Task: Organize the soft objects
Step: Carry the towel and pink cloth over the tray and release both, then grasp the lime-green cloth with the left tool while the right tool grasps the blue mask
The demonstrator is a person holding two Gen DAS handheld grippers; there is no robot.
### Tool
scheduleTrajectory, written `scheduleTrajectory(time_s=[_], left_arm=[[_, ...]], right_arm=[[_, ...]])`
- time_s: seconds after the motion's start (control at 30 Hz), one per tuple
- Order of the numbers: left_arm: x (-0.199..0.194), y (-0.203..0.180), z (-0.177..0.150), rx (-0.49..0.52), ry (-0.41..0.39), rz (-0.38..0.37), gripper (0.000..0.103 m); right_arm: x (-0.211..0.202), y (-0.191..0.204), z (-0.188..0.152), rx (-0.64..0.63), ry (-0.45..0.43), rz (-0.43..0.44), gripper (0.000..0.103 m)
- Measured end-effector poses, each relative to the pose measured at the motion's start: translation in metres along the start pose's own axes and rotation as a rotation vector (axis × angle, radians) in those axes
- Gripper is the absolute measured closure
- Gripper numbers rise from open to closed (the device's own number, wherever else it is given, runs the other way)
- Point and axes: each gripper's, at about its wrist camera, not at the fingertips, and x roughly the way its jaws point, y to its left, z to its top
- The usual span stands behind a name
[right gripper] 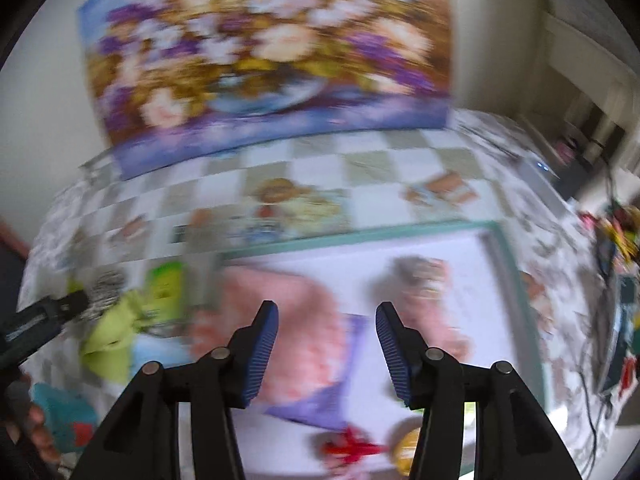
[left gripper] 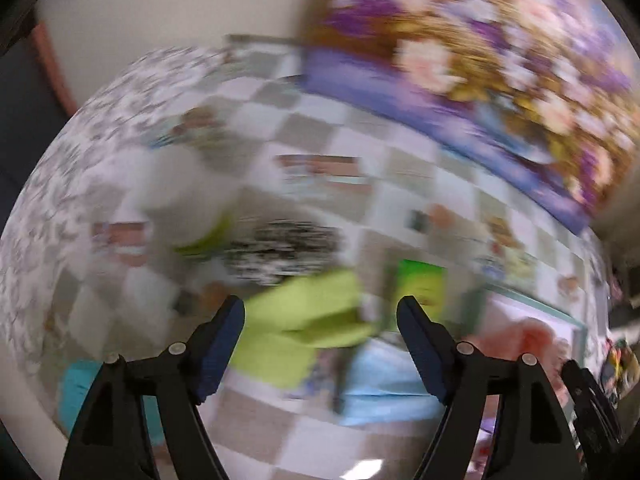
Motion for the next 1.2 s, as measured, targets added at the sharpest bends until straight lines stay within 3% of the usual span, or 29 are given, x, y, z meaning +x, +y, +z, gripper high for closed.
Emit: scheduleTrajectory(time_s=[0.1,0.23,0.3,0.43,0.63,0.87,1.03,1.2], left_arm=[[0.009,0.023,0.004,-0.044,0.033,0.016,0.024],[0.024,0.032,0.004,-0.026,0.085,0.033,0.024],[0.031,0.031,0.005,-0.016,0.108,0.033,0.024],[0.047,0.032,0.002,0.0,0.155,0.026,0.024],[0.068,0.029,-0.001,0.014,0.206,0.006,0.024],[0.083,0.02,-0.006,0.053,0.23,0.012,0.014],[0.09,0.01,-0.009,0.078,0.222,0.034,0.006],[0.097,0.008,-0.013,0.101,0.233,0.088,0.006]], right_arm=[[-0.001,0.039,-0.004,-0.071,0.006,0.103,0.049],[0.01,0.084,-0.015,-0.14,0.067,0.236,0.049],[0.019,0.101,-0.022,-0.178,0.102,0.258,0.048],[0.039,0.121,-0.035,-0.229,0.171,0.266,0.048],[0.067,0.132,-0.053,-0.262,0.265,0.24,0.037],[0.08,0.139,-0.064,-0.318,0.299,0.208,0.025],[0.08,0.142,-0.068,-0.349,0.293,0.189,0.023],[0.081,0.142,-0.07,-0.351,0.291,0.182,0.023]])
